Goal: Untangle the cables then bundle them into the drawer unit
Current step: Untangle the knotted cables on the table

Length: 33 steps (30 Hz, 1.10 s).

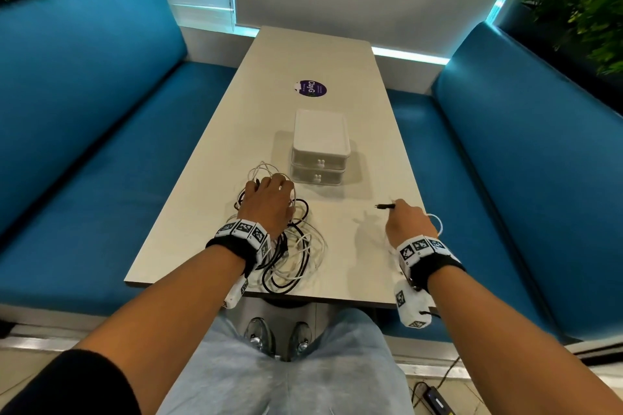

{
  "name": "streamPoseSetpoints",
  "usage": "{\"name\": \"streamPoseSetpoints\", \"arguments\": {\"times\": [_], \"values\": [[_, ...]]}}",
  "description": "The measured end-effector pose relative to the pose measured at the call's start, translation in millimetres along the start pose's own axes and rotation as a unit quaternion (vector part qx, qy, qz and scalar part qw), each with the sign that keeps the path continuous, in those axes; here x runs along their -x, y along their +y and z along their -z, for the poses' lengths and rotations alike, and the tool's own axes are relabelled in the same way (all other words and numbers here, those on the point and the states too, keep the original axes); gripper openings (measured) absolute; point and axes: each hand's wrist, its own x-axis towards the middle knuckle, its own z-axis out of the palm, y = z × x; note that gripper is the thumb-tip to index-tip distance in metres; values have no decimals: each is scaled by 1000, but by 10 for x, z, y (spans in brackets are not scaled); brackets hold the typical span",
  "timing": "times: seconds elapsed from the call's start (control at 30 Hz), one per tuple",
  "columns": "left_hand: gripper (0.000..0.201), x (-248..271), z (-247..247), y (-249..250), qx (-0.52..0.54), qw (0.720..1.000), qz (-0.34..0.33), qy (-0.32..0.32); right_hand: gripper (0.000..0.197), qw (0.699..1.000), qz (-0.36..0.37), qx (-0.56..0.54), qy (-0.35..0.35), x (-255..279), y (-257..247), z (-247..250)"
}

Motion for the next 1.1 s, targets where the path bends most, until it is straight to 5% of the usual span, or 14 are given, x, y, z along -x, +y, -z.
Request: {"name": "streamPoseSetpoints", "arguments": {"times": [0.27, 0.5, 0.6, 0.83, 1.0, 1.1], "values": [[25, 48, 109, 55, 19, 1000, -16, 12, 30, 974, 94, -152, -142, 189, -434, -180], [23, 125, 161, 18, 57, 995, -77, -6, 26, 946, 126, -236, -183, 316, -654, -256], [22, 171, 173, -51, 63, 995, -76, -9, 41, 955, 153, -204, -152, 350, -663, -252], [32, 240, 152, -139, 96, 995, -29, 20, 31, 967, 157, -164, -116, 355, -720, -292], [49, 251, 148, -157, 149, 983, 67, 88, 31, 971, 154, -145, -111, 327, -753, -310], [56, 253, 161, -234, 115, 986, 100, 74, 32, 969, 154, -151, -118, 310, -754, -313]]}}
